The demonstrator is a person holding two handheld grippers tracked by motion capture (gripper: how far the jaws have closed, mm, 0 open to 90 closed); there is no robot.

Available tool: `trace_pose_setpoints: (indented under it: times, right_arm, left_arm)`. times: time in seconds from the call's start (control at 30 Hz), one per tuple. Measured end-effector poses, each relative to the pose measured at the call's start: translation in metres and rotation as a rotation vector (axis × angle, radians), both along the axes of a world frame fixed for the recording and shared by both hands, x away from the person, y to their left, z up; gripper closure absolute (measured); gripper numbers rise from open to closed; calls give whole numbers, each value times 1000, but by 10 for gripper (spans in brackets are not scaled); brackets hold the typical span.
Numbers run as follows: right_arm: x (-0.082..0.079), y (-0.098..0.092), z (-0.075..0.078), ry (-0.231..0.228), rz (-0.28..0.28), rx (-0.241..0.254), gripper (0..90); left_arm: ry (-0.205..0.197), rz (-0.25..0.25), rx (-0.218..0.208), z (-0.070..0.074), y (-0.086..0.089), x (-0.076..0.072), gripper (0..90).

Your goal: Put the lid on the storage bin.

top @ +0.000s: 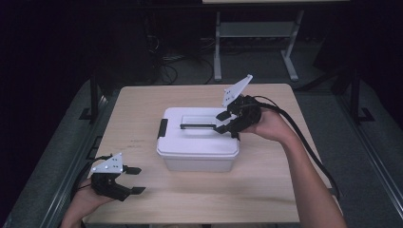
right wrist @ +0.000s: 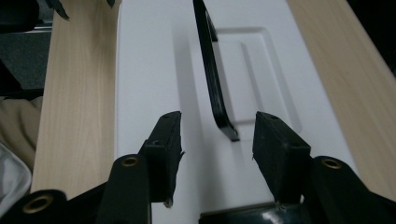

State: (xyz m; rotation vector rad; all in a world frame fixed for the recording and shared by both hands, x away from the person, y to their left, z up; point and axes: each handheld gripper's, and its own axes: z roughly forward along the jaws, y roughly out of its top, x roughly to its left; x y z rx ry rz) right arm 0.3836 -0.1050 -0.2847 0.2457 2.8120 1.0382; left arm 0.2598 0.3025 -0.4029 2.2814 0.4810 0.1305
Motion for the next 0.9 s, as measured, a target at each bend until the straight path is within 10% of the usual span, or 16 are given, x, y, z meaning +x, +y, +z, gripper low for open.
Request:
trace_pose_setpoints:
  times: [0.9]
  right_arm:
    - [-16, -44, -27, 42, -64, -1, 487]
  left_arm:
    - [6, 0, 11, -2, -1, 1, 311]
